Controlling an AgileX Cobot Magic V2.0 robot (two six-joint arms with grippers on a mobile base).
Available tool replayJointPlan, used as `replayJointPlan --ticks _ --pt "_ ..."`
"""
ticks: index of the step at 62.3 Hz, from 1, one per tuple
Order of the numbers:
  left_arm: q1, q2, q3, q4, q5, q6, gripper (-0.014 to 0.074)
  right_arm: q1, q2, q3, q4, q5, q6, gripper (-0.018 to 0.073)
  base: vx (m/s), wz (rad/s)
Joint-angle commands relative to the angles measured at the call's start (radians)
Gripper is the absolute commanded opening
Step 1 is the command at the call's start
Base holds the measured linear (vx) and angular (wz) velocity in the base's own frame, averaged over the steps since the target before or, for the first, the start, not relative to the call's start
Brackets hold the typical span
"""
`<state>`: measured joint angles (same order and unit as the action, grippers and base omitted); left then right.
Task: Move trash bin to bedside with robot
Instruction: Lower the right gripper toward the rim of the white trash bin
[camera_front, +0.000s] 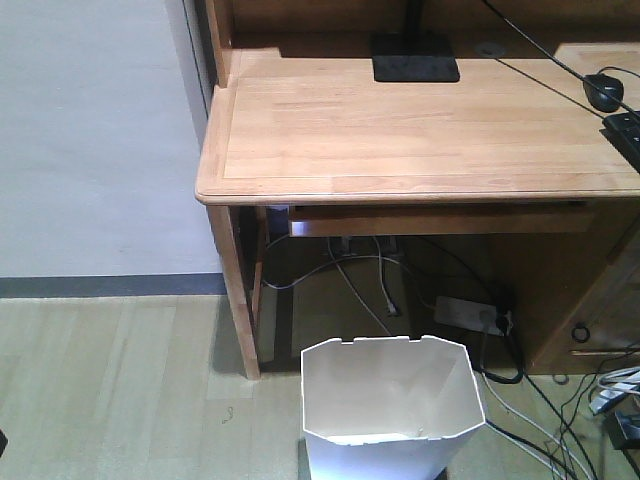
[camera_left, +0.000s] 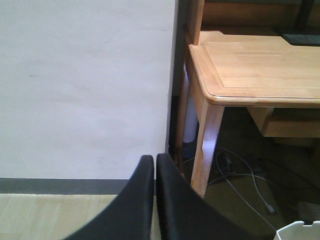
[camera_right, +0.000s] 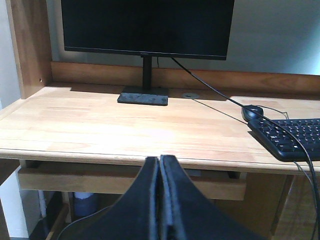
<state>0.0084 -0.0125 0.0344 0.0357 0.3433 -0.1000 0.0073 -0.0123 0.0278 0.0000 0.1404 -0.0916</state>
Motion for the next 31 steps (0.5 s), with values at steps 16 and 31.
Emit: replayJointPlan --ticks 16,31 --pt "0.000 0.006 0.003 -0.002 -0.071 -0.004 -0.0006 -0.007 -0.011 0.007 -0.014 -0.073 -0.003 -0.0010 0.00 0.00" --pt "0.000 0.006 0.003 -0.002 -0.071 -0.004 -0.0006 -0.007 -0.011 0.007 -0.014 -0.073 -0.003 -0.0010 0.00 0.00"
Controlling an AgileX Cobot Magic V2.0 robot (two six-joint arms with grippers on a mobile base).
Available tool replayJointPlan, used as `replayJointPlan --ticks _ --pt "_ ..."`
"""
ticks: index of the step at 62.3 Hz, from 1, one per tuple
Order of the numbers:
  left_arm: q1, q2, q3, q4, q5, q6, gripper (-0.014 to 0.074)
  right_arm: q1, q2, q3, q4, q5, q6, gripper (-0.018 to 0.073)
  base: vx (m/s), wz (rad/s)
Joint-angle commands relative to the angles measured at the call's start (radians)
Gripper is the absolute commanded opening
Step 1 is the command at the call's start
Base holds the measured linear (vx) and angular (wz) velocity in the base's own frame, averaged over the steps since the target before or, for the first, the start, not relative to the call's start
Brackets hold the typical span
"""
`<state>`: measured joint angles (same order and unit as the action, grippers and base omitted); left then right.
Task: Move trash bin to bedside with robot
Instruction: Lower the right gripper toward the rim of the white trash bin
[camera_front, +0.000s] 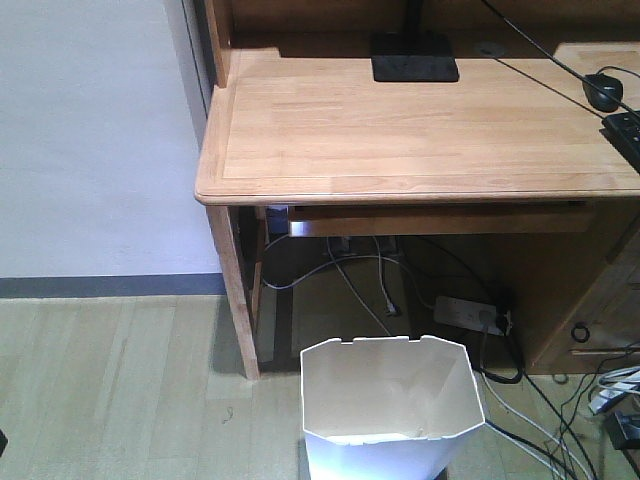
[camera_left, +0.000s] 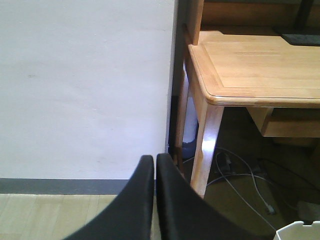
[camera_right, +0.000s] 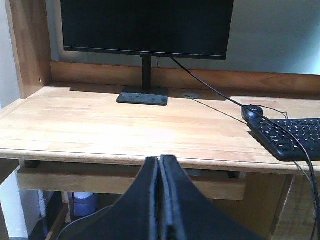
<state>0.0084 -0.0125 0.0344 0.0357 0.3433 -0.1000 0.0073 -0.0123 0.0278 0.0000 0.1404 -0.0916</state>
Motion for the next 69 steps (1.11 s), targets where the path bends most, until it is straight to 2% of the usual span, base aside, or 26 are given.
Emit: replayJointPlan --ticks 1,29,37,47,52,69 --pt "0.000 0.006 0.003 -0.002 -0.071 -0.004 -0.0006 -0.007 -0.011 0.007 -0.014 -0.073 -0.003 -0.0010 0.00 0.00" --pt "0.000 0.006 0.003 -0.002 -0.071 -0.004 -0.0006 -0.007 -0.011 0.007 -0.012 -0.081 -0.003 -0.0010 0.00 0.00" --pt "0.000 0.006 0.003 -0.002 -0.071 -0.004 -0.0006 -0.007 -0.011 0.007 0.024 -0.109 -0.003 -0.0010 0.00 0.00" --pt "0.000 0.006 0.003 -0.002 -0.071 -0.004 -0.0006 -0.007 -0.011 0.002 0.014 -0.223 -0.013 -0.0010 0.00 0.00" --pt "0.000 0.006 0.003 -0.002 -0.071 -0.004 -0.0006 -0.007 -0.005 -0.019 0.009 -0.220 -0.012 -0.0010 0.00 0.00" --pt "0.000 0.006 0.003 -0.002 -0.071 -0.004 -0.0006 -0.007 0.235 -0.186 0.009 -0.140 -0.008 -0.0010 0.00 0.00"
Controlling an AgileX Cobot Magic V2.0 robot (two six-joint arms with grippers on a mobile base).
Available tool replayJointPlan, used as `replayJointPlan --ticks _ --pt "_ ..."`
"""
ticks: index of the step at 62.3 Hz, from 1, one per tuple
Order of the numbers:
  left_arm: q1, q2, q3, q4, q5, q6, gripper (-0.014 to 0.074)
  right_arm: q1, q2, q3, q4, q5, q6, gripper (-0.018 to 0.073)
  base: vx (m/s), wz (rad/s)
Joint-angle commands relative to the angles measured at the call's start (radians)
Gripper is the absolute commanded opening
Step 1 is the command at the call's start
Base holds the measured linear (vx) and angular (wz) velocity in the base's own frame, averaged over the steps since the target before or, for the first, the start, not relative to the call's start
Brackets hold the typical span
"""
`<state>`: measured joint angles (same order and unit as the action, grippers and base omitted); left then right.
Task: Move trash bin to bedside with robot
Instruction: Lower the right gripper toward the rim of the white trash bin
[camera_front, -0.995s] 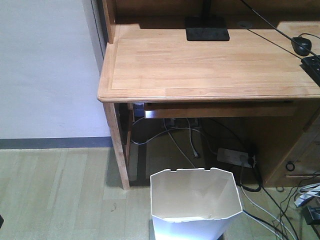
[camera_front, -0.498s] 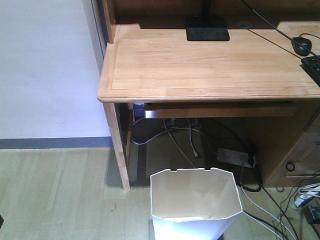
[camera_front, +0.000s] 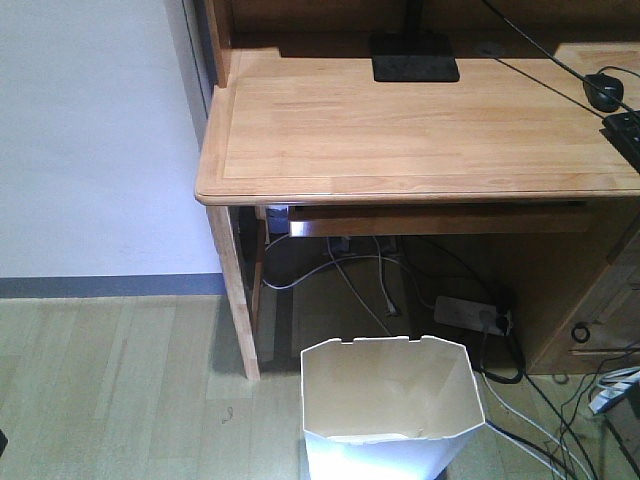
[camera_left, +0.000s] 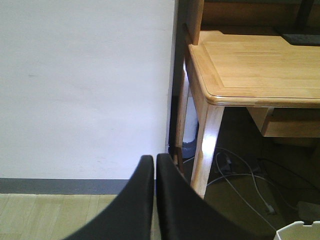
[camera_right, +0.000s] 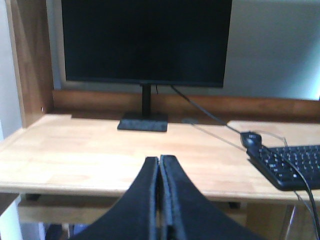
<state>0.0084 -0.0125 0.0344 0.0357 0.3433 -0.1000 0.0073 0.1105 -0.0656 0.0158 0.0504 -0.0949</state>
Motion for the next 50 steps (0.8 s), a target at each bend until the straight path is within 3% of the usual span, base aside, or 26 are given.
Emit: replayJointPlan --ticks 1,23,50 --pt "0.000 0.006 0.003 -0.002 -0.071 -0.004 -0.0006 -0.007 0.131 -0.110 -0.006 -0.050 -0.004 -0.0010 0.00 0.00" --pt "0.000 0.006 0.003 -0.002 -0.071 -0.004 -0.0006 -0.007 0.551 -0.381 0.039 0.265 -0.003 -0.0010 0.00 0.00" --pt "0.000 0.006 0.003 -0.002 -0.071 -0.004 -0.0006 -0.007 0.703 -0.396 0.041 0.469 0.016 -0.0006 0.00 0.00"
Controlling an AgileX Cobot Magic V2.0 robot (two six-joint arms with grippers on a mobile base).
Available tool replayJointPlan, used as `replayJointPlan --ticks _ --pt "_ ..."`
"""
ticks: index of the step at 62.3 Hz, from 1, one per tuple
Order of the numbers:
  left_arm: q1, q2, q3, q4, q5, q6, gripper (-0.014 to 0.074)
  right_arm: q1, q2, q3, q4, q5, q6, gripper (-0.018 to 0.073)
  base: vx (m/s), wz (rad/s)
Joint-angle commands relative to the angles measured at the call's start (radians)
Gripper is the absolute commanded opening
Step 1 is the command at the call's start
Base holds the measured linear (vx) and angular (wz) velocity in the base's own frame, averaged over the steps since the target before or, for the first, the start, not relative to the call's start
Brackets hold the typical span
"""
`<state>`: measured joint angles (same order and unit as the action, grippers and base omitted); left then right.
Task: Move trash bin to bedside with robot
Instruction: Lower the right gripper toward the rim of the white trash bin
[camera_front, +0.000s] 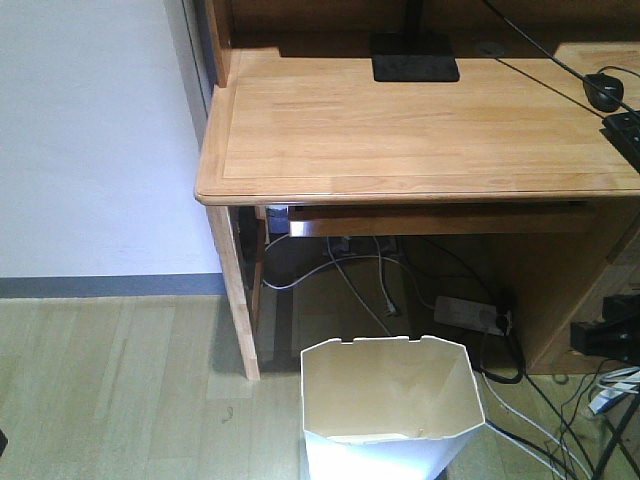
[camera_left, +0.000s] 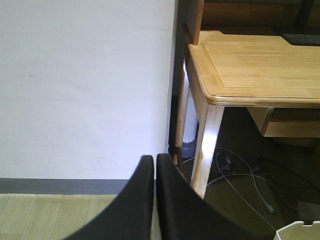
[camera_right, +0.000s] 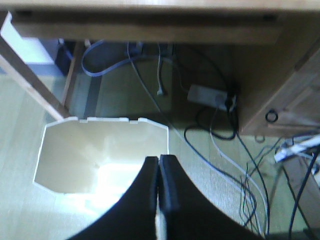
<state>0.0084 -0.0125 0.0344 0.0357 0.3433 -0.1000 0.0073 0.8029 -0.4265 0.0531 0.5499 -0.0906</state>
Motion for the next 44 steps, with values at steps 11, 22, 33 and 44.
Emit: replayJointPlan --ticks 11,22,33,44 --pt "0.000 0.006 0.003 -0.002 -0.071 -0.004 -0.0006 -0.007 0.011 -0.035 0.003 -0.057 0.054 0.0002 0.00 0.00" --pt "0.000 0.006 0.003 -0.002 -0.071 -0.004 -0.0006 -0.007 0.011 -0.035 -0.004 -0.051 0.050 0.0018 0.00 0.00" --pt "0.000 0.006 0.003 -0.002 -0.071 -0.004 -0.0006 -0.007 0.011 -0.035 -0.003 -0.045 0.049 0.0113 0.00 0.00" --pt "0.000 0.006 0.003 -0.002 -0.071 -0.004 -0.0006 -0.007 0.011 -0.035 -0.003 -0.025 0.049 0.0338 0.00 0.00"
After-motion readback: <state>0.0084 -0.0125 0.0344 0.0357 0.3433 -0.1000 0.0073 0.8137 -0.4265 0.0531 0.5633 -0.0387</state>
